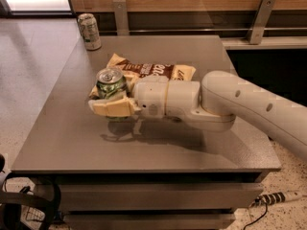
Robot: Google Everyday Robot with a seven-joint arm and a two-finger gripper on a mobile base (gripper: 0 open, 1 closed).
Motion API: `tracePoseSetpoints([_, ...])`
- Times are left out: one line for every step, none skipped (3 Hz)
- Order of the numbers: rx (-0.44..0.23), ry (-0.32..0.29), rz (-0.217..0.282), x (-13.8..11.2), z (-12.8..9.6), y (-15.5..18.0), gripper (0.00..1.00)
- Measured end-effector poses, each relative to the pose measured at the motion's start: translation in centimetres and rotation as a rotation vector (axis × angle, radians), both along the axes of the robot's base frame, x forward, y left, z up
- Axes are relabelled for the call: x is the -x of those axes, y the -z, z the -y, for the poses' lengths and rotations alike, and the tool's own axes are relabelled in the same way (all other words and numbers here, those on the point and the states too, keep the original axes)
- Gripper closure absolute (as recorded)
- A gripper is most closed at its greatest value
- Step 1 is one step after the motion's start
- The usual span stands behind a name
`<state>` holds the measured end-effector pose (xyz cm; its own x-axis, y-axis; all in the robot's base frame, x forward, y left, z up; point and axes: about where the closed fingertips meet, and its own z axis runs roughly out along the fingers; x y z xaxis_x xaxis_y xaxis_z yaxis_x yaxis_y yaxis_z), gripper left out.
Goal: Move green can near 7up can
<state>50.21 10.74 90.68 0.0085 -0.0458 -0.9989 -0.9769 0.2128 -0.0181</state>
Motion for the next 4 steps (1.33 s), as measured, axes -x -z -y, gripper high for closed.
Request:
tracePoseSetpoints([0.001, 0.089, -0.038, -5.9, 5.2, -3.3, 1.0])
tracePoseSetpoints([0.013, 0.127, -0.052, -9.0, 7.8, -5.5, 1.0])
tracePoseSetpoints([0.041, 0.133, -0.066, -12.9, 9.0, -6.7, 1.0])
tracePoseSetpoints([0.088, 0.102, -0.077, -18.2, 7.8, -6.3, 1.0])
